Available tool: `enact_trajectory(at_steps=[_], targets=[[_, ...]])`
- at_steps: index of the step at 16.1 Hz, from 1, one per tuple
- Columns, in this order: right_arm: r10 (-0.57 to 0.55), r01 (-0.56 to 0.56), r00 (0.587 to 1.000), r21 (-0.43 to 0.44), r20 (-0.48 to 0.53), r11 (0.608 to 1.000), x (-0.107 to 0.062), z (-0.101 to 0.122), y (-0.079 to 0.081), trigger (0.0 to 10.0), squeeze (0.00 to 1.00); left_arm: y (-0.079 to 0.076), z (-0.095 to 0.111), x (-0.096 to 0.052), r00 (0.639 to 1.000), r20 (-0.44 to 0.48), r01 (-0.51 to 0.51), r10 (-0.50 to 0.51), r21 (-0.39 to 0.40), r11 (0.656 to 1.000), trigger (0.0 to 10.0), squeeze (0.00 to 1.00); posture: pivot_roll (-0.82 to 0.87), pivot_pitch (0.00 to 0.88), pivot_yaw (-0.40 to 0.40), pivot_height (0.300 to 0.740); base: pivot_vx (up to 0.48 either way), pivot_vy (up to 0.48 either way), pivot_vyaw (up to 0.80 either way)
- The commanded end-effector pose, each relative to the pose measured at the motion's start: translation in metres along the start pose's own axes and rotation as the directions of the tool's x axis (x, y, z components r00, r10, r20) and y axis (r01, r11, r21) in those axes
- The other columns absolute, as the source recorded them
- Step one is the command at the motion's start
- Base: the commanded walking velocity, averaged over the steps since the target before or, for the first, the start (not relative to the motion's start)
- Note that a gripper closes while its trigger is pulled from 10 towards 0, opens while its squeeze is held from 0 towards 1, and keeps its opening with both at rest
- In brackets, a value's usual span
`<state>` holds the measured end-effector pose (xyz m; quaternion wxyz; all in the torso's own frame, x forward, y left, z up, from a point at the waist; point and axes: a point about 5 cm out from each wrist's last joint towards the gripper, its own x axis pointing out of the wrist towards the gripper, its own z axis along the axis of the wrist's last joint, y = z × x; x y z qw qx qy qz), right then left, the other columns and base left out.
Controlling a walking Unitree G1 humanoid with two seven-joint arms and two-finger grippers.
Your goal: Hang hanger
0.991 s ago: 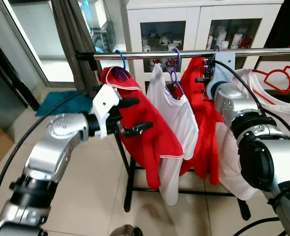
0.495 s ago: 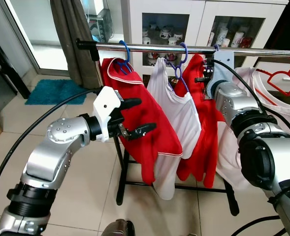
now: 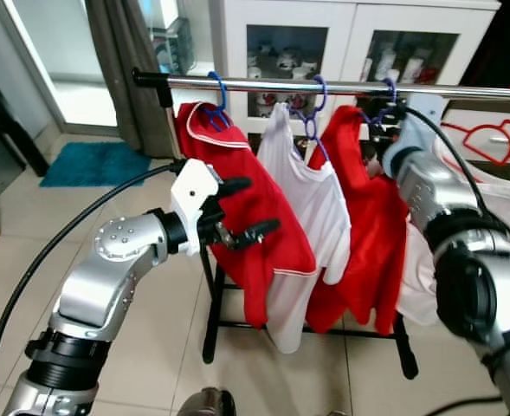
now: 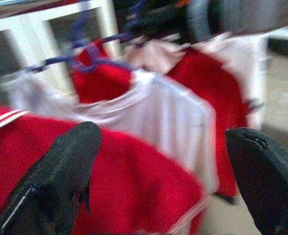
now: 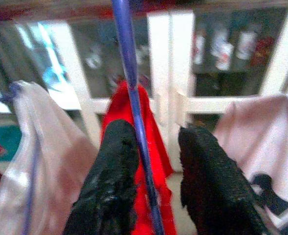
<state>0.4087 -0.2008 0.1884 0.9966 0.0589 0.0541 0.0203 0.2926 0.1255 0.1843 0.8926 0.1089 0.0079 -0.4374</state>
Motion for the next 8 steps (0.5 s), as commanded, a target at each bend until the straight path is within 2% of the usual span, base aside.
enact_trajectory(at_steps=[1,2,3,4,5,7,8], targets=[[0.056,-0.059,0.997,0.050,0.060,0.997,-0.001,0.007,0.001,10.0,1.00,0.007,-0.001,0.000,0.997,-0.026,-0.074,0.074,0.020,0.997,10.0,0.00,-0.04,0.000,0.031,0.740,0.000,0.000,0.00],[0.192,-0.207,0.965,0.069,0.176,0.976,-0.020,0.007,-0.001,10.0,1.00,0.014,-0.010,-0.007,0.980,-0.046,-0.196,0.195,-0.023,0.980,10.0,0.00,-0.06,0.000,0.035,0.740,0.000,0.000,0.00],[0.210,-0.224,0.959,0.053,0.191,0.973,-0.027,0.005,-0.002,10.0,1.00,0.014,-0.012,-0.010,0.975,-0.045,-0.218,0.216,-0.037,0.975,10.0,0.00,-0.07,0.000,0.035,0.740,0.000,0.000,0.00],[0.234,-0.247,0.946,0.032,0.226,0.968,-0.056,0.001,-0.006,10.0,1.00,0.013,-0.020,-0.019,0.957,-0.054,-0.287,0.283,-0.091,0.953,10.0,0.00,-0.09,0.000,0.031,0.740,0.000,0.000,0.00],[0.245,-0.264,0.939,0.051,0.240,0.963,-0.080,-0.004,-0.002,10.0,1.00,0.012,-0.025,-0.025,0.941,-0.069,-0.338,0.332,-0.108,0.935,10.0,0.00,-0.10,0.000,0.023,0.740,0.000,0.000,0.00],[0.226,-0.251,0.949,0.092,0.222,0.964,-0.112,-0.018,0.014,10.0,1.00,0.012,-0.021,-0.029,0.906,-0.020,-0.420,0.423,-0.167,0.892,10.0,0.00,-0.13,0.000,0.013,0.740,0.000,0.000,0.00],[0.173,-0.200,0.964,0.121,0.201,0.972,-0.118,-0.030,0.016,10.0,1.00,0.009,-0.020,-0.024,0.908,-0.013,-0.417,0.418,-0.116,0.901,10.0,0.00,-0.14,0.000,0.008,0.740,0.000,0.000,0.00]])
